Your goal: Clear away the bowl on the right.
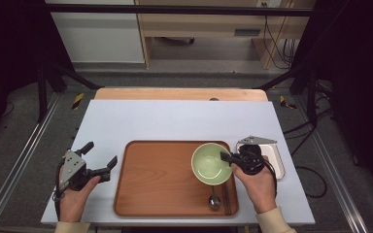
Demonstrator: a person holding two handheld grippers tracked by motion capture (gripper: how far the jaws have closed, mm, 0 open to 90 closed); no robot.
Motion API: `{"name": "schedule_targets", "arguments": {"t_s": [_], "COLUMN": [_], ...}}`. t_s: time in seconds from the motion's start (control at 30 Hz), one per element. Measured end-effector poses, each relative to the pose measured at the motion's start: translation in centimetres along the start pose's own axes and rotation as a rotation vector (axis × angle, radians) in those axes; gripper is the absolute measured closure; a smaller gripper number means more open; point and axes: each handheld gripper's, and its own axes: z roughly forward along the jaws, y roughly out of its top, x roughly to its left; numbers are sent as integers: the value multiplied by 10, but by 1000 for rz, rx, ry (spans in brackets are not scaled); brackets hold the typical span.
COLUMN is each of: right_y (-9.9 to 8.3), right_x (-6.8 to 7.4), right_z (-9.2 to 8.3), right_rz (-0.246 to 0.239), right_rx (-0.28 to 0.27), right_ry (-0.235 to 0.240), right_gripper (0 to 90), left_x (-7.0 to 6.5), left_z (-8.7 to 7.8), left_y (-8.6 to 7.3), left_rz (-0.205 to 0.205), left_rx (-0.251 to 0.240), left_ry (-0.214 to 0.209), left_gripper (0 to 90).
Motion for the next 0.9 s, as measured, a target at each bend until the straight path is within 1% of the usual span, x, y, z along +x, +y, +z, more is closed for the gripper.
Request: {"name": "schedule_targets", "arguments": {"t_s": [0.17,0.4,0.57,0.63,0.67,0.77,0.8,0.83,0.9], "right_y": [-5,-10,-13,-13,-14,-14,-14,-15,-16], "right_x": [11,19,21,22,22,23,24,24,26], "right_z": [11,20,22,22,23,24,25,26,28], "right_rz": [-17,-23,-24,-16,-28,-29,-20,-30,-31], "right_rx": [31,53,52,66,64,74,82,88,103], "right_ry": [36,65,67,75,71,79,80,83,88], "right_gripper": [836,836,837,837,836,837,837,836,836], "left_x": [0,-1,-2,-2,-3,-3,-3,-3,-3], "left_z": [0,0,0,0,0,0,0,0,1], "left_y": [1,2,3,3,4,4,4,4,3], "left_rz": [-1,3,7,9,9,10,10,10,9], "left_rx": [-1,0,-4,-6,-7,-4,-4,-3,-2], "left_ry": [1,-1,-4,-6,-6,-11,-11,-10,-10], "left_gripper": [37,38,38,38,39,39,39,39,39]}}
